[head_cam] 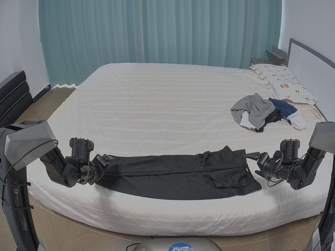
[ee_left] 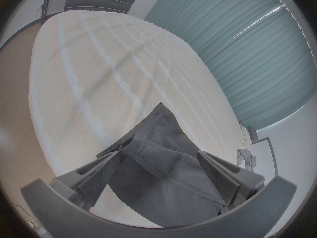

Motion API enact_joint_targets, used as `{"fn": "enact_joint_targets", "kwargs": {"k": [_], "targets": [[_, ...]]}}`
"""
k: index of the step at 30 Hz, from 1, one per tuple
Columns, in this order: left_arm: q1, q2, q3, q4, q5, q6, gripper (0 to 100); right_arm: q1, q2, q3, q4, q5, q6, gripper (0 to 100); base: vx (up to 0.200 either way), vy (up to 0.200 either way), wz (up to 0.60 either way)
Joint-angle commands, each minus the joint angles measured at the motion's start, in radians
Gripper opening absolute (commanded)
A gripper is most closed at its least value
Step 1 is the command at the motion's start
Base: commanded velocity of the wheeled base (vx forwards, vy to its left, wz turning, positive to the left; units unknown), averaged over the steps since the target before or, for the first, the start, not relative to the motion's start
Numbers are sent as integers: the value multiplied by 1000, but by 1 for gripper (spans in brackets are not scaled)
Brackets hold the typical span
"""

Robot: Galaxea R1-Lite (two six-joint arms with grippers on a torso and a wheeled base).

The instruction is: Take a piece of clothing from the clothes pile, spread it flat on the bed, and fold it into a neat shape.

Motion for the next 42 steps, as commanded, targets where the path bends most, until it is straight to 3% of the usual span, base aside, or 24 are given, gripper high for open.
{"fn": "enact_joint_targets", "kwargs": {"k": [1, 5, 15, 20, 24, 29, 42], "targets": [[1, 25, -45, 20, 24, 0, 0, 17, -31, 4, 2, -4, 1, 100, 0, 0, 0], [1, 39, -67, 19, 64, 0, 0, 53, -42, 8, 4, -44, 20, 100, 0, 0, 0], [6, -15, -62, 7, 67, -31, 0, 189, 26, -87, 16, -184, 103, 100, 0, 0, 0], [6, -24, -67, -52, 67, -100, 0, 192, 126, -196, 51, -245, 107, 100, 0, 0, 0], [13, -29, -64, -86, 68, -109, 0, 189, 170, -320, 183, -291, 113, 100, 0, 0, 0], [19, -36, -65, -107, 68, -152, 0, 195, 185, -366, 231, -300, 133, 100, 0, 0, 0], [24, -36, -61, -113, 68, -154, 0, 220, 225, -397, 234, -335, 133, 100, 0, 0, 0]]}}
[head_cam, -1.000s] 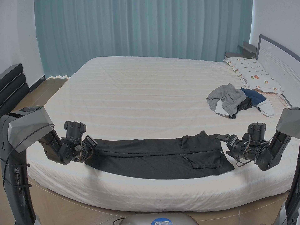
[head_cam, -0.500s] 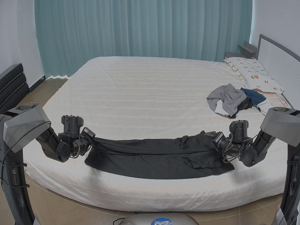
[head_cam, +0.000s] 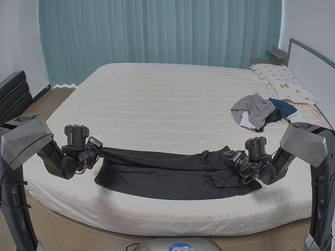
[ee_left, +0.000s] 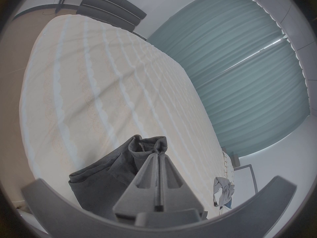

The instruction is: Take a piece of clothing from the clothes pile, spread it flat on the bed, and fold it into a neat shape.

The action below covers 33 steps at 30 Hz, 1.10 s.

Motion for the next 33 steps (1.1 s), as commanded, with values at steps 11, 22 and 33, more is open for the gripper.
{"fn": "enact_joint_targets", "kwargs": {"k": [11, 22, 33], "targets": [[-3, 0, -5, 0, -1, 1, 0, -6, 4, -63, 75, -11, 6, 0, 0, 0, 0], [7, 10, -91, 21, -6, 67, 0, -63, -39, -170, 193, -7, 8, 0, 0, 0, 0], [27, 101, -459, 205, -4, 98, 0, -65, -29, -334, 97, -35, 9, 0, 0, 0, 0]]}}
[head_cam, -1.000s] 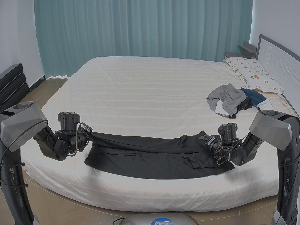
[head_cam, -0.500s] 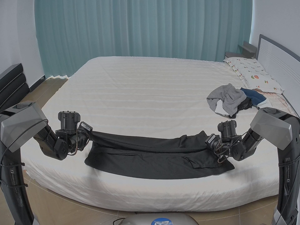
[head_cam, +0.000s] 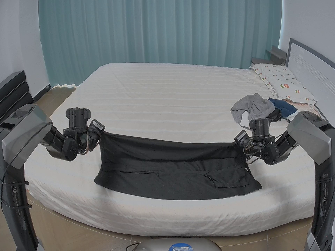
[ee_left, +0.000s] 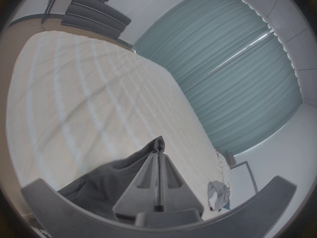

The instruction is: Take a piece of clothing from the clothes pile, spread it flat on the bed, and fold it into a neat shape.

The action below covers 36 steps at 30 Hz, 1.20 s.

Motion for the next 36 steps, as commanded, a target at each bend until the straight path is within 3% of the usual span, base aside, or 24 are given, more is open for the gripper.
{"fn": "enact_joint_targets", "kwargs": {"k": [1, 12, 19, 36], "targets": [[12, 85, -137, 36, 2, 3, 0, 4, 6, -69, -51, -17, -2, 0, 0, 0, 0], [9, 157, -25, 34, -1, 37, 0, -2, 1, 87, -62, -14, -56, 0, 0, 0, 0], [8, 168, 84, 31, 2, 191, 0, 4, 4, 195, -62, -6, -134, 0, 0, 0, 0], [-11, 160, 179, 40, 5, 270, 0, 7, 26, 253, -59, -3, -174, 0, 0, 0, 0]]}}
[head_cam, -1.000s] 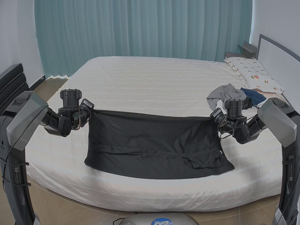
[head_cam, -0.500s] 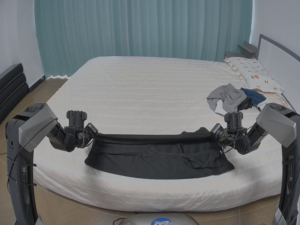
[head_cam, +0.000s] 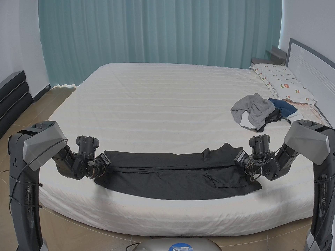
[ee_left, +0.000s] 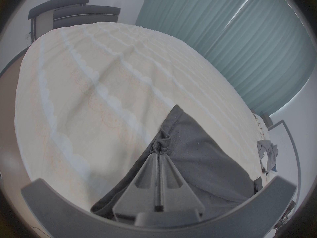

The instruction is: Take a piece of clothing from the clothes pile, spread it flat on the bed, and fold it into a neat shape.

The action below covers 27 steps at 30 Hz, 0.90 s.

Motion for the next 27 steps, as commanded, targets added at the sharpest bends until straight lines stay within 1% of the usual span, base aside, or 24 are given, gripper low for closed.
{"fn": "enact_joint_targets", "kwargs": {"k": [1, 5, 6, 7, 8, 11, 19, 22, 23, 26, 27], "targets": [[-8, -4, 14, 2, 1, 3, 0, 1, 9, 8, -1, 1, 0, 0, 0, 0, 0], [-8, -4, 14, 2, 2, 3, 0, 2, 12, 8, -3, 1, 0, 0, 0, 0, 0], [-8, -4, 15, 2, 5, 3, 0, 2, 12, 9, -3, 1, 0, 100, 0, 0, 0], [-8, -4, 14, 2, 7, 3, 0, 2, 12, 8, -3, 1, 0, 100, 0, 0, 0], [-10, -4, 15, 2, 8, 3, 100, 2, 10, 9, -4, 1, 0, 100, 0, 0, 0], [-11, -8, 18, 2, 10, 3, 100, 1, 1, 9, -4, -1, 2, 100, 0, 0, 0], [0, -102, 81, -4, 19, -10, 100, -60, -100, 6, -1, 7, 5, 100, 0, 0, 0], [12, -142, 107, -6, 16, -45, 100, -76, -123, -8, 8, 16, 0, 100, 0, 0, 0], [15, -149, 110, -7, 15, -57, 100, -77, -126, -9, 11, 25, 0, 100, 0, 0, 0], [30, -169, 115, -9, 4, -149, 100, -77, -126, -6, 22, 117, -40, 100, 0, 0, 0], [32, -169, 115, -9, 4, -162, 100, -77, -123, -6, 23, 127, -49, 100, 0, 0, 0]]}}
